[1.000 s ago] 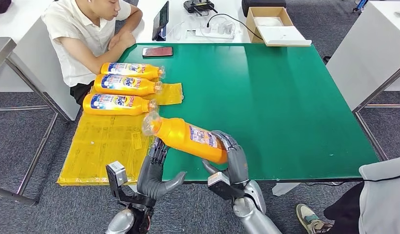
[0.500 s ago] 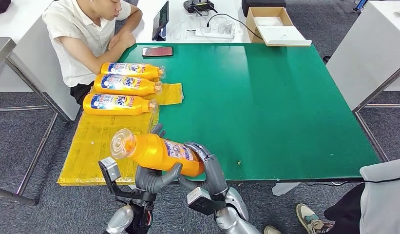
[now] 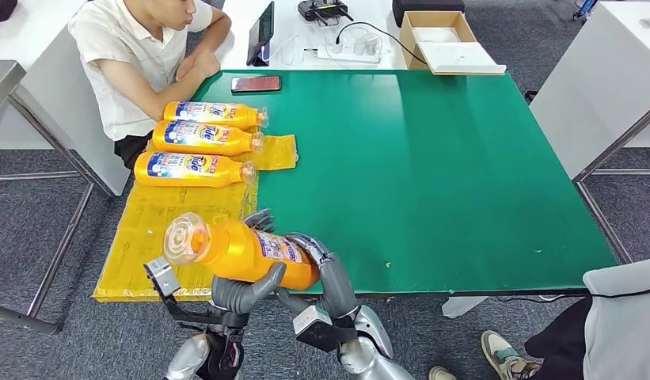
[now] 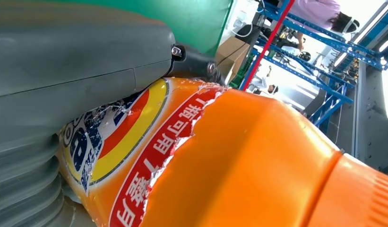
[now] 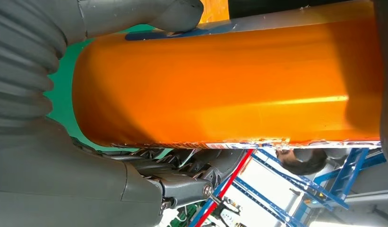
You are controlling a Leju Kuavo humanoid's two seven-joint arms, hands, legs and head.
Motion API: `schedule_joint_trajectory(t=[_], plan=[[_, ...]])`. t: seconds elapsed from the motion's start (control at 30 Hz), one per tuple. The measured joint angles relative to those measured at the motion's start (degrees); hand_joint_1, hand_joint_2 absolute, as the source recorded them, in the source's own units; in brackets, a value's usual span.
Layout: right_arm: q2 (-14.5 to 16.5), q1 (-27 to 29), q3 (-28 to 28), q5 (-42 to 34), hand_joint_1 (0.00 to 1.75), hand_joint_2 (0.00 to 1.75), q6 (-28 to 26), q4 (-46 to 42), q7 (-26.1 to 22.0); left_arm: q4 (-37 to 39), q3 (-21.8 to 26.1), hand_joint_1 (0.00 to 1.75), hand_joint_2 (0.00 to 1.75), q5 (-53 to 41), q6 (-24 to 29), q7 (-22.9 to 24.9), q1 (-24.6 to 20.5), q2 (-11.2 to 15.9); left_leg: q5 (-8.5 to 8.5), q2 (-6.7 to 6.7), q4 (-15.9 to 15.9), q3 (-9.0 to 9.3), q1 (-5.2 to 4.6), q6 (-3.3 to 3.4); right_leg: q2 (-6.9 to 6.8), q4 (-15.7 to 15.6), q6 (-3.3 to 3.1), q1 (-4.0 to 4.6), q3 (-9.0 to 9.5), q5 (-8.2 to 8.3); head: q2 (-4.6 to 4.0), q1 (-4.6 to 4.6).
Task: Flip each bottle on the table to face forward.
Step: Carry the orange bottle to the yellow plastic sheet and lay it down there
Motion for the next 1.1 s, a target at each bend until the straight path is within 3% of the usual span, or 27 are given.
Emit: schedule_joint_trajectory(t=[0.37,0.4,0.43,0.5,0.53,0.57,0.63,0.7,0.8,0.97,1.1], plan=[[0.19,-0.26,0.26,-0.13,1.68,1.75,0.10,0.31,0.00,-0.39,0.40,1.75,1.75,0.57,-0.58,0.08,0.26,0.06,0.00,0.00,0.00,0.00,0.00,0.00,0.00,0.00,0.00,0.00,0.00,0.00,0.01,-0.01],[0.19,-0.26,0.26,-0.19,1.57,1.75,0.16,0.32,-0.01,-0.39,0.42,1.75,1.75,0.92,-1.09,0.19,0.26,0.13,0.00,0.00,0.00,0.00,0.00,0.00,0.00,0.00,0.00,0.00,-0.01,0.00,0.01,-0.01],[0.19,-0.26,0.26,-0.27,1.25,1.75,0.21,0.32,-0.02,-0.38,0.46,1.75,1.75,1.32,-1.72,0.33,0.26,0.25,0.00,0.00,0.00,0.00,0.00,0.00,0.00,0.00,0.00,0.00,-0.01,0.00,0.01,-0.01],[0.18,-0.25,0.26,-0.43,0.45,1.75,0.42,0.32,-0.05,-0.33,0.62,1.75,1.75,1.80,-2.96,0.53,0.25,0.52,0.00,0.01,0.00,0.00,0.00,0.00,0.00,0.00,0.00,0.01,-0.02,0.00,0.01,-0.01],[0.17,-0.22,0.26,-0.56,0.12,1.31,0.72,0.32,-0.07,-0.31,0.71,1.75,1.75,1.82,-3.55,0.56,0.23,0.64,0.00,0.00,0.00,0.00,0.00,0.00,0.00,0.00,0.00,0.01,-0.02,0.00,0.01,-0.01],[0.12,-0.18,0.23,-0.75,0.00,0.87,1.08,0.34,-0.07,-0.28,0.77,1.75,1.75,1.73,-4.11,0.56,0.21,0.76,0.00,-0.01,0.00,0.00,0.00,0.00,0.00,0.00,0.00,0.00,-0.02,0.00,0.01,-0.01],[-0.14,-0.01,0.06,-1.13,0.00,0.00,1.74,0.45,-0.03,-0.28,0.81,1.75,1.75,1.07,-4.83,0.45,0.15,0.91,0.00,-0.01,0.00,-0.01,0.00,0.00,-0.01,0.00,0.00,0.00,-0.02,0.00,0.00,0.00],[-0.44,0.26,-0.18,-1.31,0.00,0.00,1.89,0.52,0.06,-0.26,0.82,1.75,1.75,-0.76,-3.98,0.19,0.06,1.02,0.00,0.00,0.00,-0.03,-0.01,0.00,0.00,0.00,0.00,-0.01,-0.02,0.00,0.00,0.01],[-0.83,1.15,-0.52,-1.32,0.00,0.00,1.24,0.22,0.23,-0.02,0.87,1.75,1.75,-8.10,2.88,-0.55,-0.14,1.42,-0.01,-0.01,0.00,-0.03,-0.01,0.00,-0.01,-0.01,0.00,-0.01,-0.02,0.00,0.01,-0.01],[-2.52,4.65,-3.25,-1.27,0.00,0.00,-2.01,-3.23,0.39,0.58,2.77,1.75,1.75,-25.30,20.03,-2.31,-0.05,3.42,-0.01,-0.02,0.00,-0.06,0.00,0.00,-0.01,0.00,-0.01,0.00,-0.04,-0.01,0.01,-0.01],[-4.08,7.51,-7.27,2.79,0.00,0.00,-8.44,-6.82,0.10,1.31,6.35,1.75,1.75,-41.63,34.92,-3.05,-0.02,4.78,-0.01,-0.02,0.00,-0.08,0.01,-0.01,-0.01,-0.01,-0.01,0.00,-0.08,-0.01,0.01,0.00]])
